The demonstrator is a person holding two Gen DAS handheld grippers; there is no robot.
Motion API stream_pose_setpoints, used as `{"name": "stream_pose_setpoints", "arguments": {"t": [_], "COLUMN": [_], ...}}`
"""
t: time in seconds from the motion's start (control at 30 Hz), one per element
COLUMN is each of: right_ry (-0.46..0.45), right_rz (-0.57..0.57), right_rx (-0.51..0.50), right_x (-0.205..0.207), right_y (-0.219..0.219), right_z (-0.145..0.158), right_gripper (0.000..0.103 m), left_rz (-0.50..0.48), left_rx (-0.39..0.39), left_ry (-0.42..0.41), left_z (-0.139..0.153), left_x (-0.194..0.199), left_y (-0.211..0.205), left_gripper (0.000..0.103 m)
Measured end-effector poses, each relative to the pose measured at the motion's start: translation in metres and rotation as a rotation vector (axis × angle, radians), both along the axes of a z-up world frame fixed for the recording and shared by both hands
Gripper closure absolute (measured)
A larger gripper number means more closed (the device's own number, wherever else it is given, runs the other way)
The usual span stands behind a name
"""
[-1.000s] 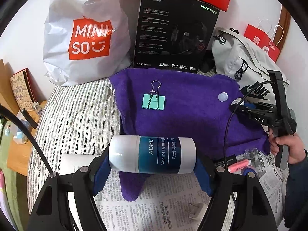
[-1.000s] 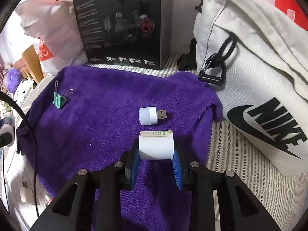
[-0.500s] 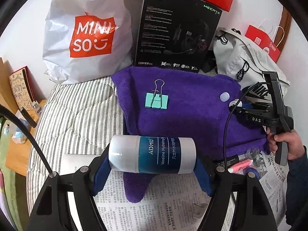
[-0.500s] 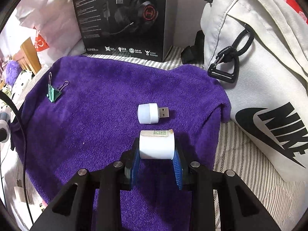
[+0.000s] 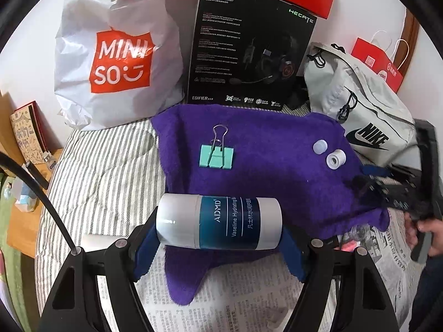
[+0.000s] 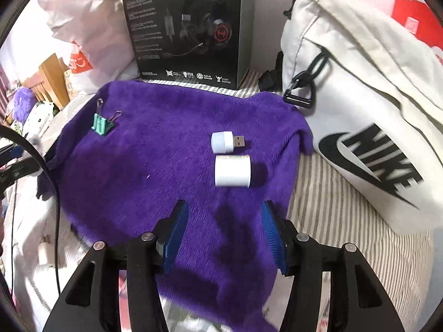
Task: Organize rigid objects
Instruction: 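Place the white cylinder beside the USB light while the left holds the bottle, then lower the bottle onto the towel and open the left gripper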
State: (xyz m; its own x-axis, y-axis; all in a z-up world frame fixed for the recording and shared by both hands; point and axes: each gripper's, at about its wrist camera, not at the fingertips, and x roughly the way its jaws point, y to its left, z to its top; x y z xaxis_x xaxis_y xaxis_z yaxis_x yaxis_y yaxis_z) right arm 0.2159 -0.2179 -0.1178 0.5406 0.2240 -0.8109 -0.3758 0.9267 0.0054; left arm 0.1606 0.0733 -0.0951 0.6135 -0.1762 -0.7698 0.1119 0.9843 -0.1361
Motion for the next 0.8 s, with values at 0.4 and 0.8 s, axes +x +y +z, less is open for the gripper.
{"name": "stream_pose_setpoints", "arguments": {"t": [0.4,0.8], "right_ry": [-0.014,-0.004], "right_rz": [-0.031,-0.072], "right_rx": [0.088,0.148], "right_x": [-0.056,-0.076], "right_y": [-0.022,-0.041], "right_z": [0.010,0.014], "right_gripper": [0.045,0.042], "left_rz": [0.010,0.038], "left_rx": [0.062,0.132], "left_ry": [0.014,0.059], "left_z": [-0.018,-0.044], "left_x": [0.039,0.064], "left_y": [-0.027,-0.037], "left_gripper": [0.028,0.028]}}
